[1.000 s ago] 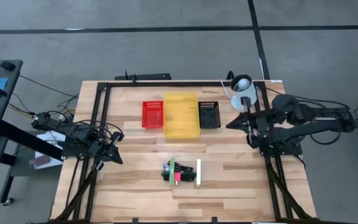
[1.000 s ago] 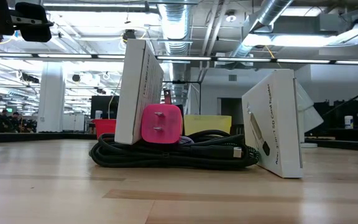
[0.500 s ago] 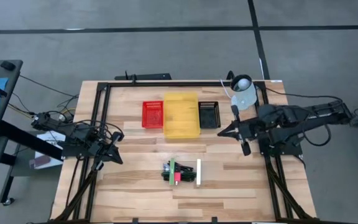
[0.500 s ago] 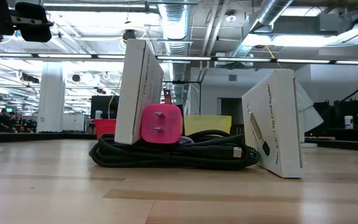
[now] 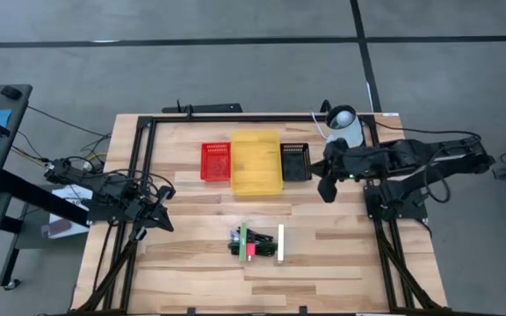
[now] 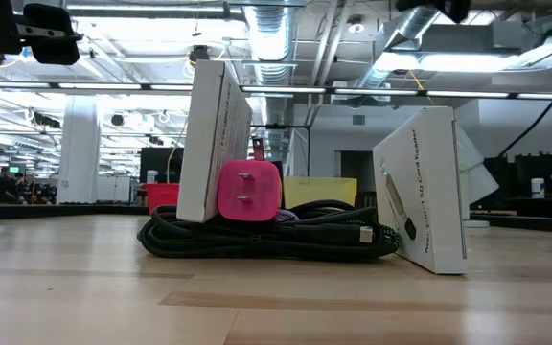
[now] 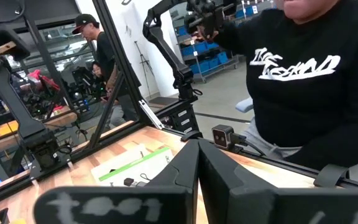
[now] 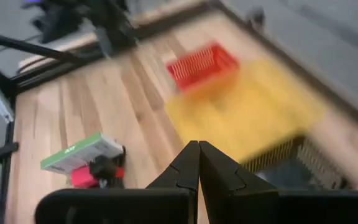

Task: Pick and place items into bin
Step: Put the white box into the black bin

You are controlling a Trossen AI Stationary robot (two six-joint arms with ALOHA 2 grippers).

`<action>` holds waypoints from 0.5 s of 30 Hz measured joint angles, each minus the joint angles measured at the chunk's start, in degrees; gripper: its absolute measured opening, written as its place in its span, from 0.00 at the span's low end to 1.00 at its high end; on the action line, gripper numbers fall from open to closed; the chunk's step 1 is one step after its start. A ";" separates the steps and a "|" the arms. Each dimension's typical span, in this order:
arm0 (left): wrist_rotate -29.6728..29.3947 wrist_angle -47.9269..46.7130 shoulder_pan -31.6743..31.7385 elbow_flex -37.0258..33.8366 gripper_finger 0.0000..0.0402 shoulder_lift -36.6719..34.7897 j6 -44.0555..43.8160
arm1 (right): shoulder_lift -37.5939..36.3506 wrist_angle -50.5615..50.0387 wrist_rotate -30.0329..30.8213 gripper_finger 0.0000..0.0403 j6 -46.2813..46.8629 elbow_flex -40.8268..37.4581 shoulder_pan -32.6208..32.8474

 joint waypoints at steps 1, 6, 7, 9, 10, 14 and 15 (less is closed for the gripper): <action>0.00 0.02 0.00 0.00 0.00 0.00 0.00 | 0.93 -1.83 -0.96 0.01 3.36 0.54 -0.48; 0.00 0.01 0.01 0.00 0.00 0.00 0.00 | 5.03 -7.32 -7.65 0.01 18.19 1.47 -1.88; 0.00 0.01 0.00 0.00 0.00 0.00 0.00 | 5.87 -7.91 -8.47 0.01 20.58 1.48 -1.89; 0.00 0.02 0.00 0.02 0.00 0.00 0.00 | 7.49 -9.87 -10.67 0.02 24.60 1.49 -1.89; 0.00 0.02 0.00 0.00 0.00 0.00 0.00 | 8.18 -11.42 -11.69 0.02 26.26 1.49 -1.98; 0.00 0.02 0.00 0.01 0.00 0.01 0.00 | 10.55 -20.32 -15.77 0.06 33.25 1.54 -2.82; 0.00 0.01 0.00 0.01 0.00 0.01 0.00 | 10.99 -21.79 -16.43 0.08 34.69 1.54 -2.93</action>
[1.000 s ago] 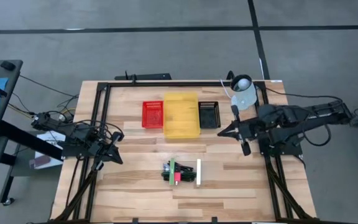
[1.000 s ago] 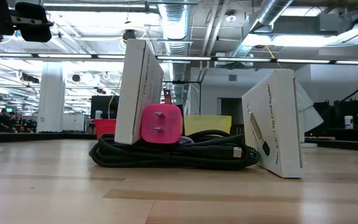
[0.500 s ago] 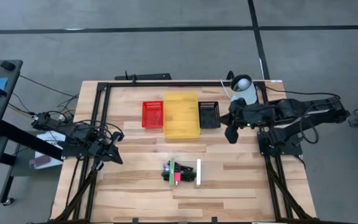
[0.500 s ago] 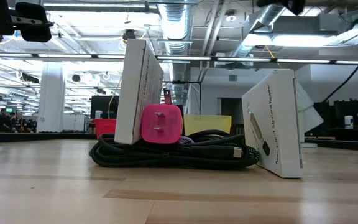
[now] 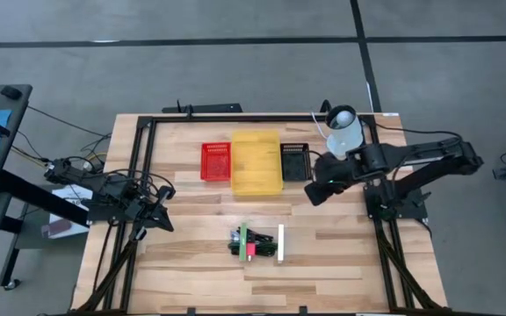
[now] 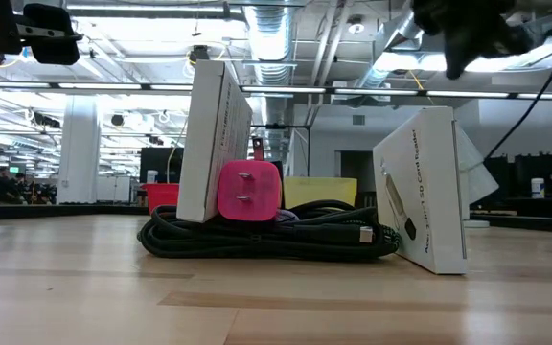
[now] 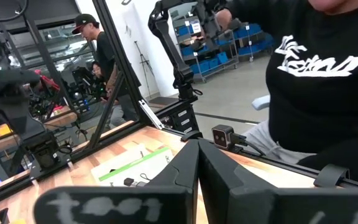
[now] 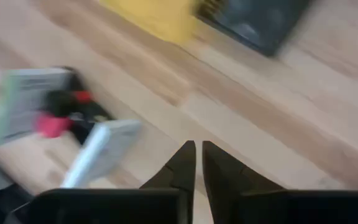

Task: Pick and place items into bin
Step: Put the white box into the black bin

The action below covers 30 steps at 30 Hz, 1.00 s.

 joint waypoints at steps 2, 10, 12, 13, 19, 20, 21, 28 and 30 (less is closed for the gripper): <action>0.00 0.01 0.02 -0.01 0.00 -0.01 0.00 | 0.59 -1.60 -1.70 0.12 2.40 0.00 -0.10; 0.00 0.01 -0.01 -0.01 0.00 -0.01 0.00 | 1.01 5.72 -6.80 0.26 7.47 0.00 0.16; 0.00 -0.01 -0.01 0.02 0.00 -0.01 0.00 | 1.01 8.89 -7.77 0.28 9.76 0.00 0.75; 0.00 0.00 -0.01 0.01 0.00 0.00 0.00 | 1.01 10.05 -7.90 0.28 11.26 0.00 1.08; 0.00 -0.01 0.01 0.00 0.00 0.01 0.00 | 2.64 11.57 -7.90 0.29 21.18 -0.01 4.46; 0.00 0.01 -0.01 0.00 0.00 0.01 0.00 | 3.20 11.26 -7.90 0.29 22.59 -0.07 5.30; 0.00 0.01 0.02 0.02 0.00 0.00 0.00 | 3.84 11.26 -7.92 0.29 23.88 -0.07 6.08; 0.02 0.01 0.02 -0.01 0.00 0.01 0.00 | 9.82 15.96 -8.08 0.30 30.47 -0.07 9.97; 0.02 0.01 0.00 -0.01 0.00 0.01 0.00 | 11.45 18.49 -8.06 0.33 31.53 -0.04 10.61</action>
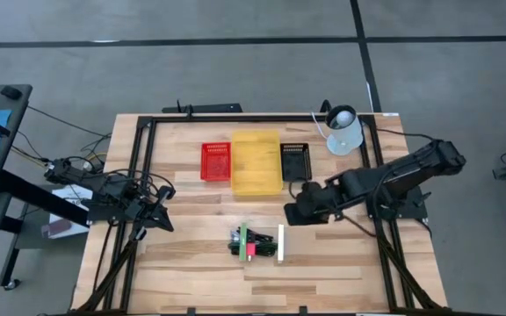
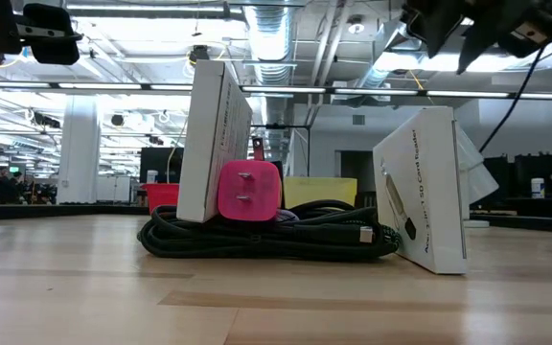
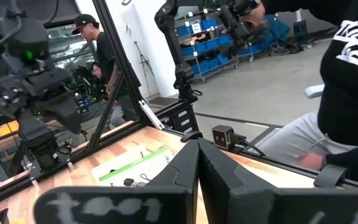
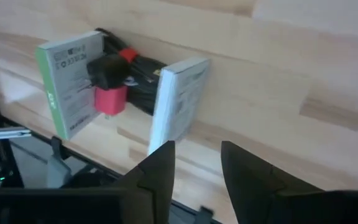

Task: Pick and place items into bin
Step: Put the white box into the black bin

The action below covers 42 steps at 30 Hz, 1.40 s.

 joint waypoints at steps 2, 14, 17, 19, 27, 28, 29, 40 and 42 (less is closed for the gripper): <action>-0.02 0.00 0.01 0.00 0.00 0.00 0.00 | 1.74 1.94 -0.02 0.36 1.27 -0.02 0.37; 0.00 0.00 0.00 0.01 0.00 0.00 0.00 | 7.12 6.79 -0.29 0.48 4.13 1.65 0.22; -0.01 0.00 -0.01 0.01 0.00 0.00 0.00 | 8.43 6.98 -0.31 0.47 4.05 3.51 0.20; 0.00 -0.02 0.00 0.00 0.00 0.00 0.00 | 9.52 6.75 -0.31 0.46 3.63 4.57 0.20; -0.01 0.00 0.00 0.01 0.00 0.00 0.00 | 11.15 2.94 -1.38 0.41 2.41 7.76 0.24; 0.00 -0.02 -0.01 0.00 0.00 0.00 0.00 | 11.15 2.81 -1.40 0.41 2.43 7.76 0.26; -0.02 0.00 -0.01 0.02 0.00 0.00 0.00 | 11.15 2.81 -1.40 0.40 2.41 7.76 0.26; 0.00 0.00 0.01 0.02 0.00 0.00 0.00 | 11.11 2.69 -1.31 0.33 0.48 7.80 0.25; -0.01 0.00 0.01 0.02 0.00 0.00 0.00 | 11.11 3.37 -1.33 0.32 0.48 7.80 0.26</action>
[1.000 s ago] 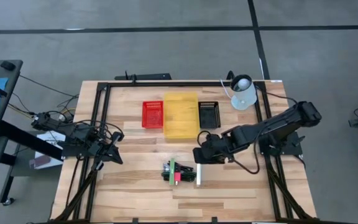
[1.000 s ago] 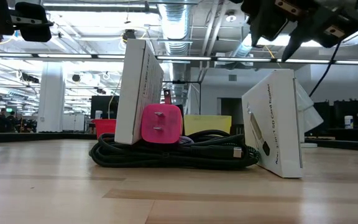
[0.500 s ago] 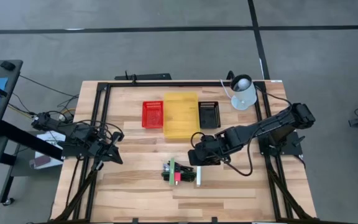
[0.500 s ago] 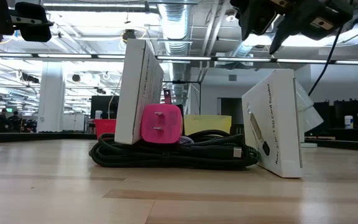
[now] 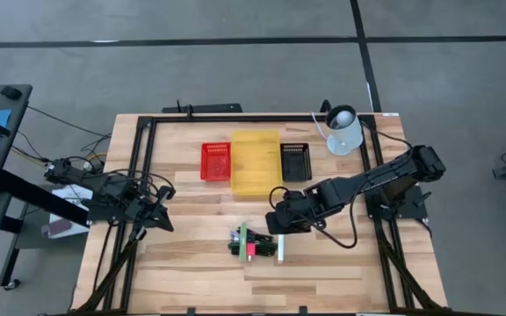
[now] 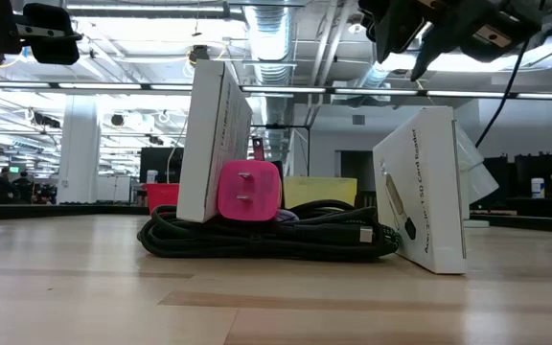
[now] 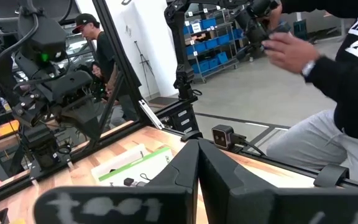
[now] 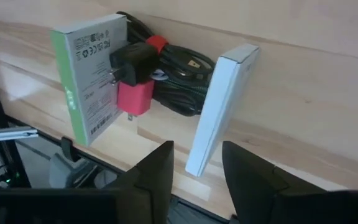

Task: Pick and place items into bin
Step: Put the white box into the black bin

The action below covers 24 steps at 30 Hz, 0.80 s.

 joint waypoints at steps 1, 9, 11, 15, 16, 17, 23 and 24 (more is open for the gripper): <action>-0.02 0.00 -0.02 -0.02 0.00 0.00 0.00 | 0.00 0.58 0.10 0.32 -0.32 0.00 0.00; -0.01 0.00 -0.02 0.01 0.00 0.00 0.00 | -1.03 7.19 2.15 0.31 -8.00 0.04 0.60; 0.00 -0.02 -0.02 0.00 0.00 0.06 0.00 | -1.05 8.33 1.91 0.31 -10.92 0.06 0.96; -0.02 -0.02 -0.02 -0.02 0.00 0.07 0.00 | -1.05 6.37 0.24 0.31 -10.39 0.04 0.96; -0.01 -0.02 -0.02 -0.02 0.00 0.07 0.00 | -1.05 5.41 -0.05 0.31 -9.38 0.04 0.96; -0.02 0.00 -0.02 0.01 0.00 0.07 0.00 | -1.05 4.41 -0.21 0.31 -8.50 0.04 0.96; -0.01 -0.01 -0.01 -0.01 0.00 0.07 0.00 | -1.03 3.00 0.04 0.35 -4.38 0.04 1.20; -0.02 0.00 -0.02 0.00 0.00 0.07 0.00 | -1.03 2.81 0.11 0.36 -3.68 0.04 1.37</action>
